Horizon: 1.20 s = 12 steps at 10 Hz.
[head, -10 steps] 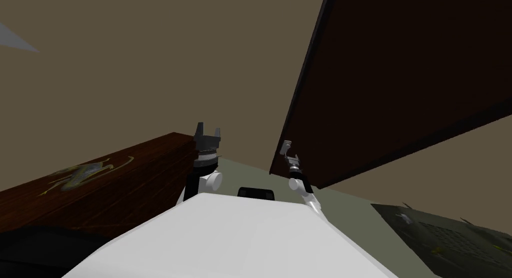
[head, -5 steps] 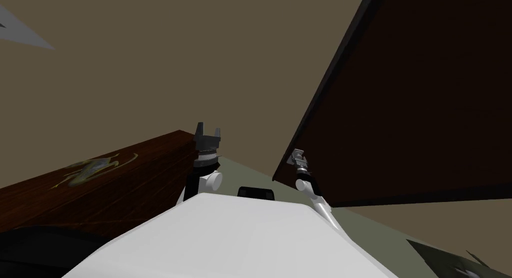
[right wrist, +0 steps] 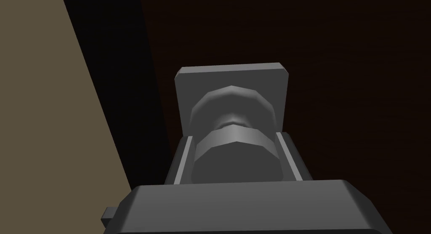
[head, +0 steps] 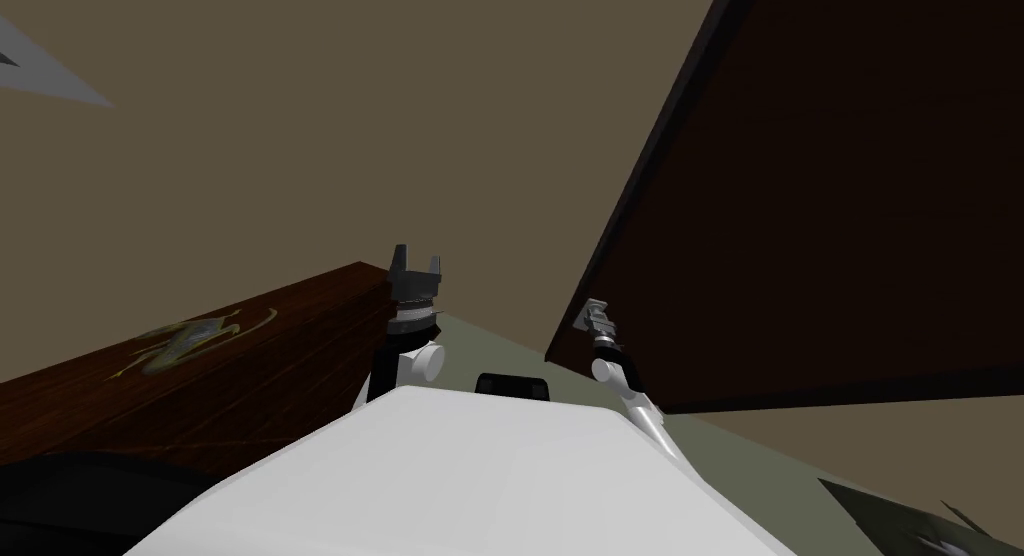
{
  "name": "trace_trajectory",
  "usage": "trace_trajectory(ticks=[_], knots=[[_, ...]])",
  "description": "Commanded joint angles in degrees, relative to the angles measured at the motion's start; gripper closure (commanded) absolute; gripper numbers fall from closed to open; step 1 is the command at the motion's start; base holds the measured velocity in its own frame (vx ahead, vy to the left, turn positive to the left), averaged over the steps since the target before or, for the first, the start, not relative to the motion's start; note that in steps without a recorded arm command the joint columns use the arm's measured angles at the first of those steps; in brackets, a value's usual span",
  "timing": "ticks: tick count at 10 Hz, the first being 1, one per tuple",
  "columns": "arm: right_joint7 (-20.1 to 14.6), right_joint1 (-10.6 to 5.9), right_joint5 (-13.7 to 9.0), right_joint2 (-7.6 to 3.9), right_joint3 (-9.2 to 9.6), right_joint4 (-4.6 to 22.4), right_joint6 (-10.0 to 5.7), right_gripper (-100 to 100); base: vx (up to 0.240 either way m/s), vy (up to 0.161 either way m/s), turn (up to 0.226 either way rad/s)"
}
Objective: Pull the door open
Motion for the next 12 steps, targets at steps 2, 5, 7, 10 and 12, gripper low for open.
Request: trace_trajectory(ticks=[2, 5, 7, 10, 12], knots=[[-0.02, -0.08, 0.02, 0.08, 0.08, -0.14, -0.08, 100, -0.003, 0.001, -0.001], [-1.88, 1.06, -0.20, -1.88, 1.49, -0.85, -0.46, 100, -0.159, -0.044, 0.115], [-3.28, 1.80, -0.33, -3.32, 2.61, -1.53, -0.84, 100, -0.212, -0.052, 0.137], [-5.74, 3.09, -0.57, -5.82, 4.59, -2.74, -1.50, 100, -0.227, -0.069, 0.174], [-6.99, 3.74, -0.69, -7.09, 5.59, -3.35, -1.83, 100, -0.235, -0.041, 0.130]])
